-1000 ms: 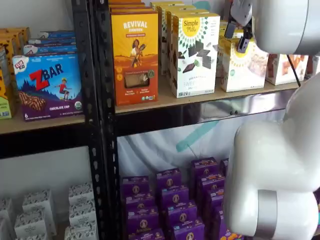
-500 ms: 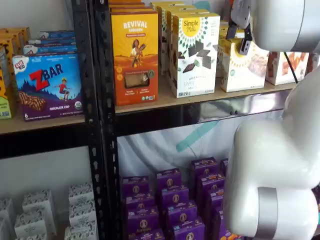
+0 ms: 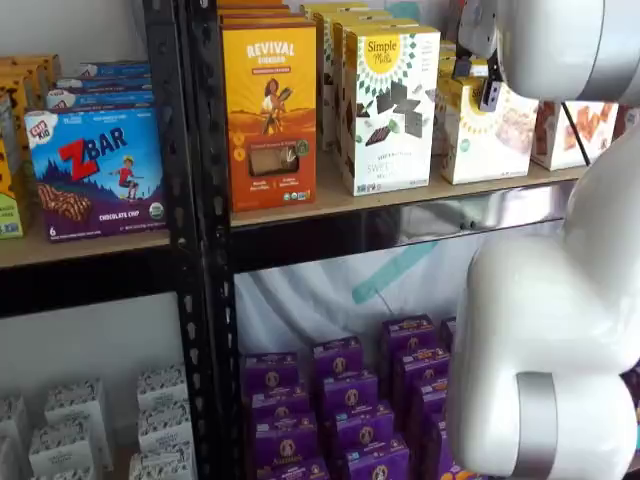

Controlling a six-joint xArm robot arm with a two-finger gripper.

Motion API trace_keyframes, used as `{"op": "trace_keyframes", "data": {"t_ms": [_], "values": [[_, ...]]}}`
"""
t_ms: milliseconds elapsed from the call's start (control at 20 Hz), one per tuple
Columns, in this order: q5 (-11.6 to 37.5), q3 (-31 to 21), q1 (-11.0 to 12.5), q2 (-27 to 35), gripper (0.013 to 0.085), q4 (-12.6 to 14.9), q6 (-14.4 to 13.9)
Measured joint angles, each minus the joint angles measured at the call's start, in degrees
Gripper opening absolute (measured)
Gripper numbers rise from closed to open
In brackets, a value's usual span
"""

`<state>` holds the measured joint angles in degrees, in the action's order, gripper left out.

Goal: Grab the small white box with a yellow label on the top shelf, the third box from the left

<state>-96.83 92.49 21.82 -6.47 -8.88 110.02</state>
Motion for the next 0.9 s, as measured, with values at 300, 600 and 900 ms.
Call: {"op": "trace_keyframes", "data": {"t_ms": [300, 600, 900], "values": [[-0.75, 0.8, -1.0, 0.71, 0.085, 2.22, -0.61], [-0.57, 0.2, -1.84, 0.41, 0.085, 3.83, -1.15], [0.36, -0.71, -2.0, -0.02, 0.085, 3.94, -1.26]]}}
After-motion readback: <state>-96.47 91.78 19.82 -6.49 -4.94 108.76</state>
